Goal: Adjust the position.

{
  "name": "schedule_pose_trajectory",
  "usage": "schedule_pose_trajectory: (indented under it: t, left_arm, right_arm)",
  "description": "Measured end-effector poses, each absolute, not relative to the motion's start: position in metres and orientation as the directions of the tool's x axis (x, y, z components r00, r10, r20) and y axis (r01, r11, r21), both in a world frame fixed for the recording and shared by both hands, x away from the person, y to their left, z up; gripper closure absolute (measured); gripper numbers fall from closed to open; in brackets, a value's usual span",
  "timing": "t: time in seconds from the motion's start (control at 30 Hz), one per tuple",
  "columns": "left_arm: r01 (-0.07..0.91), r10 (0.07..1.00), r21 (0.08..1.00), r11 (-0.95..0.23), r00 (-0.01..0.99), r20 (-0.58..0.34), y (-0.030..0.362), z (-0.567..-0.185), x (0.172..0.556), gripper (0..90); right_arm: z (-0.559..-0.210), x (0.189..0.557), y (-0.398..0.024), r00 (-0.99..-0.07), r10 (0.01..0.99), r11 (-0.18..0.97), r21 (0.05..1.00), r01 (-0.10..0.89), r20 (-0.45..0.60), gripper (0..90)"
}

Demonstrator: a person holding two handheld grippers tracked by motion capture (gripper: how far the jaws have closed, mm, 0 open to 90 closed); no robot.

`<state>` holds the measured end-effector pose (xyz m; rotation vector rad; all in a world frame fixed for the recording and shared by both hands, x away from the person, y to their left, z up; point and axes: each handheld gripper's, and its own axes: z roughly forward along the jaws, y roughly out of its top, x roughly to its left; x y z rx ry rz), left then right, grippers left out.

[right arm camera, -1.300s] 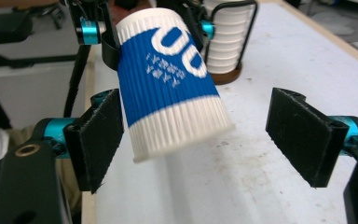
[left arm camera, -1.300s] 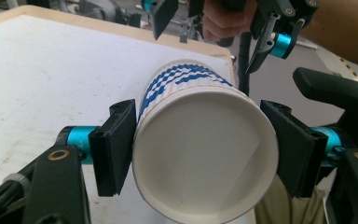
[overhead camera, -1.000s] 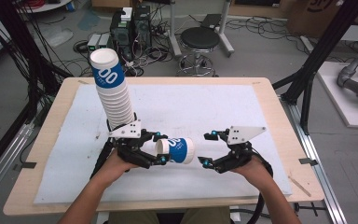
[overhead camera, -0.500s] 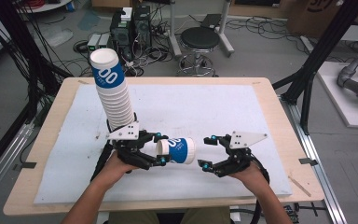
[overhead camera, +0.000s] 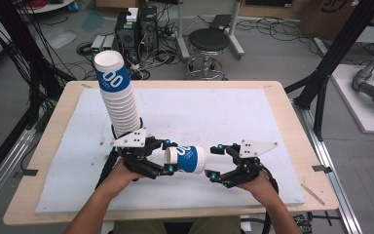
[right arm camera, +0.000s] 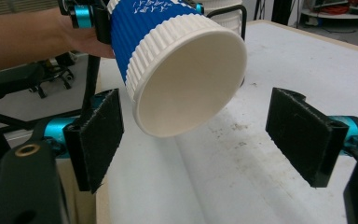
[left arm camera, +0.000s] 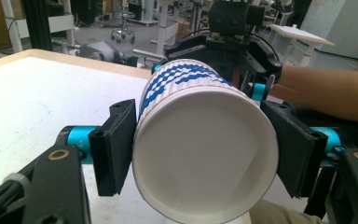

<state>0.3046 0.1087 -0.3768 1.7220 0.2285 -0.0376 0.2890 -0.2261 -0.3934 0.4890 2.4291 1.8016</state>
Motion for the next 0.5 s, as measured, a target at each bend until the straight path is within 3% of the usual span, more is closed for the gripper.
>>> schedule_pose_trajectory:
  t: [0.5]
  left_arm:
    - [0.160, 0.063, 0.980, -0.123, 0.986, -0.153, 0.098, -0.375, 0.303, 30.4]
  right_arm:
    - [-0.395, 0.292, -0.214, -0.961, 0.213, 0.216, 0.951, 0.221, 0.175, 17.1]
